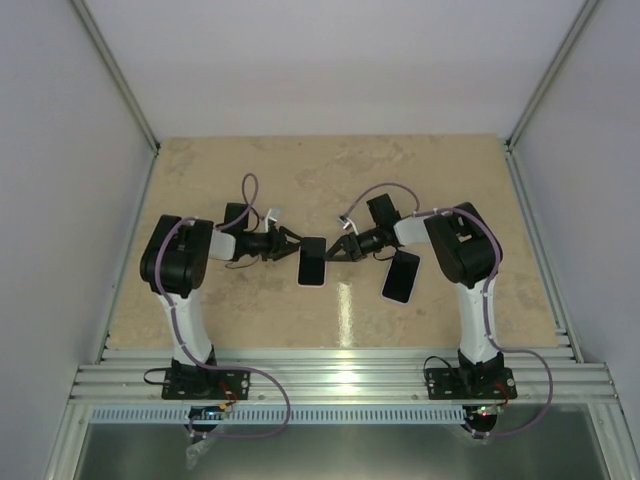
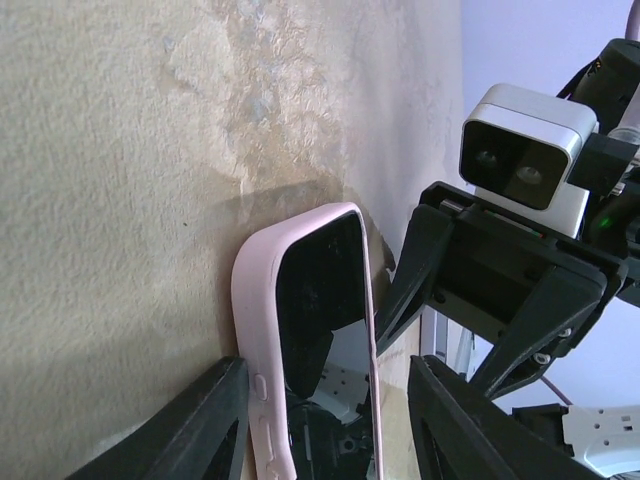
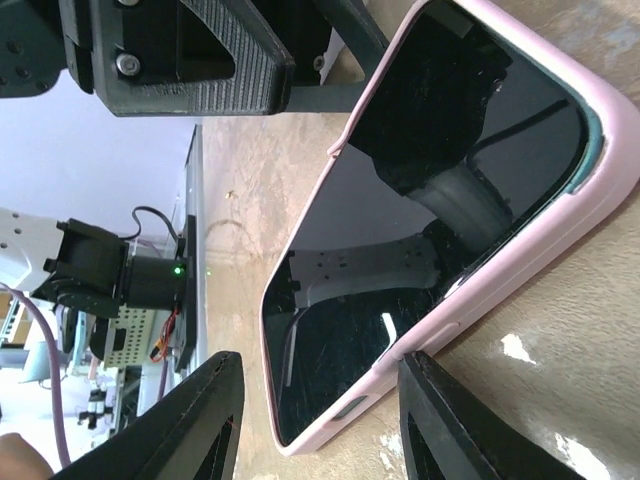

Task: Take the phone out of the phone case
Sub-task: Pick up the phone at the center of the board.

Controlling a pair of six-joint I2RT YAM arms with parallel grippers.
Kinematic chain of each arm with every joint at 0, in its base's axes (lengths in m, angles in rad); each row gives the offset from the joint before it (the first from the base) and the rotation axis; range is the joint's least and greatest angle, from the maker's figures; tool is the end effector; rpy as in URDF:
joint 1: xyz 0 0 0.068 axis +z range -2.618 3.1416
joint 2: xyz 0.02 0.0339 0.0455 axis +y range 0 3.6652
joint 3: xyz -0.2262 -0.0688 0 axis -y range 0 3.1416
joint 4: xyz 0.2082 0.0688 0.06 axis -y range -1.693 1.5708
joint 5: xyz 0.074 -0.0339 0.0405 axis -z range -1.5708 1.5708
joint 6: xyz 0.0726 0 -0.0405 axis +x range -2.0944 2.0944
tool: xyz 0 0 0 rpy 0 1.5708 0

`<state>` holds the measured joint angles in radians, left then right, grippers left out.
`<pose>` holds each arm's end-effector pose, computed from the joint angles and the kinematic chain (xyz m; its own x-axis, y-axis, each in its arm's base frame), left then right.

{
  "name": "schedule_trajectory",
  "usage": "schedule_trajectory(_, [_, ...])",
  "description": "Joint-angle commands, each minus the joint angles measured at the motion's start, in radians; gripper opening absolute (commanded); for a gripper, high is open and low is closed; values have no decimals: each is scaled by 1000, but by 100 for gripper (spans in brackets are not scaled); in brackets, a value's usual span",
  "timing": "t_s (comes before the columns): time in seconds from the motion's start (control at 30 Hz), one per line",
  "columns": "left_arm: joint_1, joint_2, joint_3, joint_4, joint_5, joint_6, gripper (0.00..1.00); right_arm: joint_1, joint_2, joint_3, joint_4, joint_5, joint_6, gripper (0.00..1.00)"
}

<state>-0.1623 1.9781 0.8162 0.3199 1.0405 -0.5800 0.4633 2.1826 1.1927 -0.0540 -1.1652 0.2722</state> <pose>0.3068 -0.1137 0.0714 -0.9713 -0.1218 -0.2044 0.1392 0.4059 -0.9033 0.2976 0.2232 0.0688 -0.9033 -0.3327 -0.2708 -0.3601 0.2449 0.9002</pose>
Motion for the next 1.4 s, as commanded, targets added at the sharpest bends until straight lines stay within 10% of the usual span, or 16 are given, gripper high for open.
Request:
schedule_trajectory(0.0, [-28,65,-33,29,-6,-33,47,8,-40,-20,198,2,109,44])
schedule_trajectory(0.3, [-28,62,-18,-10,-30,-7,48,14,-62,-85,365,-6,202,45])
schedule_trajectory(0.47, [-36,-40,-47,5,4,44,45,8,-3,-6,85,178,44,47])
schedule_trajectory(0.87, [-66,-162,-72,101,42,-46,43,-24,6,-35,27,76,5,95])
schedule_trajectory(1.37, [-118,-18,-29,156,-1,-162,33,-26,36,-30,91,16,41,91])
